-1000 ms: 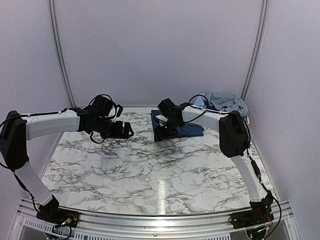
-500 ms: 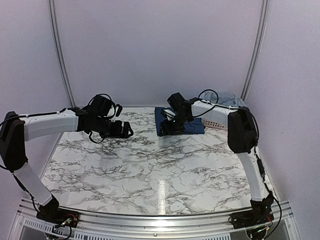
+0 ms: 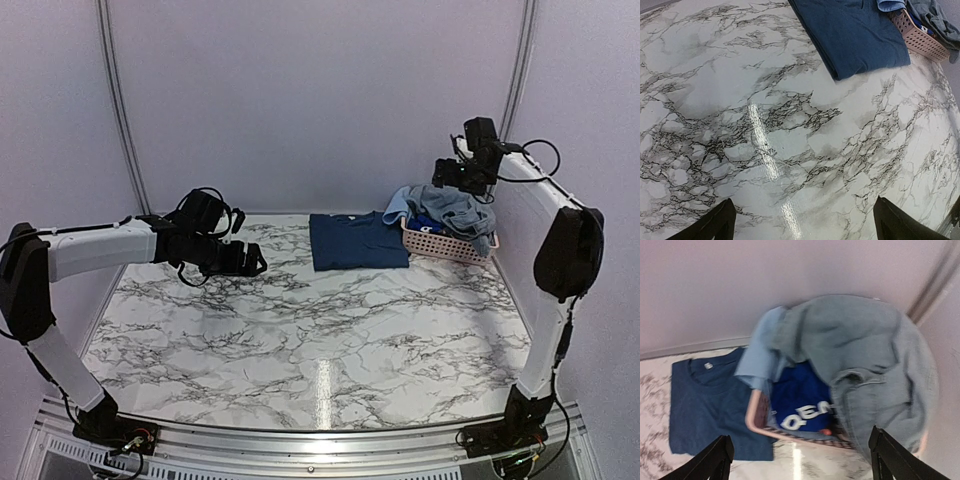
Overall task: Fold and stack the mixed laundry pile
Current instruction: Pick up the crumpled skirt from the center of the board.
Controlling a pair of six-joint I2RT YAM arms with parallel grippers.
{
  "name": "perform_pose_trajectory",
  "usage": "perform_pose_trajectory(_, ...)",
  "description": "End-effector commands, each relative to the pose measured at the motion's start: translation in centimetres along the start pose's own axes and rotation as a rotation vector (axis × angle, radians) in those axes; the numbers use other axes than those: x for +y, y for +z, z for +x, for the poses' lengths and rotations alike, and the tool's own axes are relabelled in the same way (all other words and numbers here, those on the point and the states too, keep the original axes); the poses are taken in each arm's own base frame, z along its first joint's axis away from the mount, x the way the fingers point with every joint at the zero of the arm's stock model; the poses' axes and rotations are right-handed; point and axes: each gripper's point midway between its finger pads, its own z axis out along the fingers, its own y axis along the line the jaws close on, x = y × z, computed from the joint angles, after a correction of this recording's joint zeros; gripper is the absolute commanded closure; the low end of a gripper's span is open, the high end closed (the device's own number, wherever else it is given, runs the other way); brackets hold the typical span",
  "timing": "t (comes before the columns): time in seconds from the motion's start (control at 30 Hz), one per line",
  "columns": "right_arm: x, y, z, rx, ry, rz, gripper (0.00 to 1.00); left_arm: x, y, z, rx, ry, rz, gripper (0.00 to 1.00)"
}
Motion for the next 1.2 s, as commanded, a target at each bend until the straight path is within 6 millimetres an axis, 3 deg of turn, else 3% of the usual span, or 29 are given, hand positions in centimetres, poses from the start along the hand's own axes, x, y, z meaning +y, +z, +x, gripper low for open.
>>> perform_pose_trajectory(0.0, -7.2, -0.3, 1.9, 0.062, 0.053, 0.221, 0.07, 0.2, -0.8, -0.7, -0.017, -0.002, -0.011, 0.01)
perform_pose_trajectory(0.17, -13.7, 0.6, 4.7, 0.134, 0.104, 0.374, 0.01, 0.5, -0.8, -0.4, -0.014, -0.006, -0.022, 0.01)
perform_pose_trajectory(0.27, -16.1, 1.7, 6.6, 0.189, 0.132, 0.423, 0.01, 0.6, -0.9, -0.3, -0.016, -0.007, -0.028, 0.01)
perform_pose_trajectory(0.5, -18.0, 4.2, 9.8, 0.259, 0.135, 0.465, 0.02, 0.7, -1.0, -0.5, -0.022, -0.004, -0.036, 0.01)
perform_pose_trajectory(0.57, -18.0, 4.8, 10.0, 0.264, 0.136, 0.45, 0.08, 0.7, -1.0, -0.7, -0.026, 0.0, -0.039, 0.01)
perform_pose_trajectory(0.63, -17.9, 4.9, 9.7, 0.255, 0.142, 0.427, 0.24, 0.7, -1.1, -0.9, -0.03, 0.005, -0.04, 0.01)
perform_pose_trajectory(0.73, -17.4, 4.2, 7.7, 0.205, 0.159, 0.381, 0.62, 0.8, -1.4, -1.3, -0.039, 0.01, -0.049, 0.01)
perform_pose_trajectory(0.83, -16.4, 1.9, 4.1, 0.096, 0.154, 0.338, 0.97, 0.9, -1.6, -1.7, -0.051, 0.008, -0.067, 0.01)
perform_pose_trajectory(1.07, -12.2, -7.0, -6.1, -0.244, 0.1, 0.173, 1.0, 0.9, -2.0, -2.8, -0.078, -0.006, -0.071, 0.01)
perform_pose_trajectory(1.17, -8.7, -10.7, -9.6, -0.353, 0.065, 0.015, 1.0, 0.8, -2.1, -3.2, -0.086, -0.02, -0.065, 0.01)
